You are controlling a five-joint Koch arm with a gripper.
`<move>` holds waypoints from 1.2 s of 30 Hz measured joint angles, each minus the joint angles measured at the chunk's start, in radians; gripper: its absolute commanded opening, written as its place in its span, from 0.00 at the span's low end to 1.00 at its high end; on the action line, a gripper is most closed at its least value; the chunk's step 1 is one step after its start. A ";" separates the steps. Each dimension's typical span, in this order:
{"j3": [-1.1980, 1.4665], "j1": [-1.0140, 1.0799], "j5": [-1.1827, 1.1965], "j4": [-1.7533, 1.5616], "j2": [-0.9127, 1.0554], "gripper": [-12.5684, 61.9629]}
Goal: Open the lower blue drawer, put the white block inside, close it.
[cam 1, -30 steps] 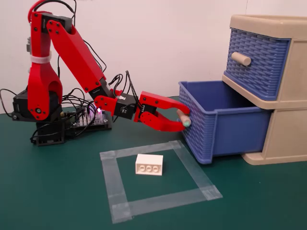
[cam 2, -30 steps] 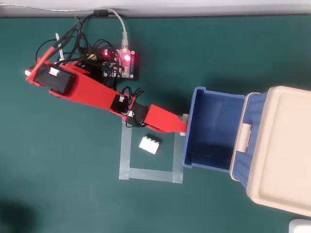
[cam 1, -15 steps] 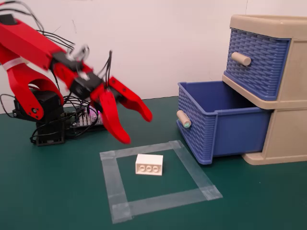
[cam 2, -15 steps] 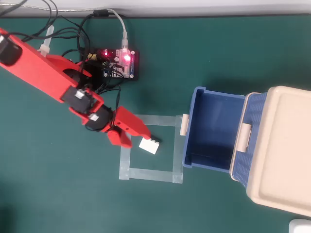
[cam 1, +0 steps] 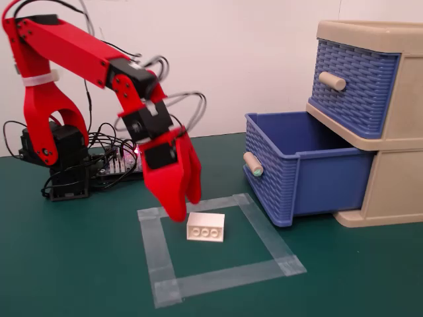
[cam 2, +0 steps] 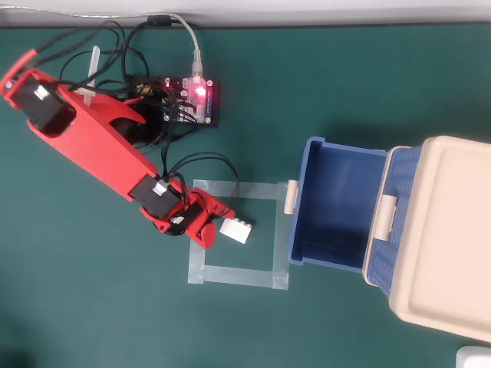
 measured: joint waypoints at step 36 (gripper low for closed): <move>-0.043 0.006 0.064 -0.055 0.003 0.06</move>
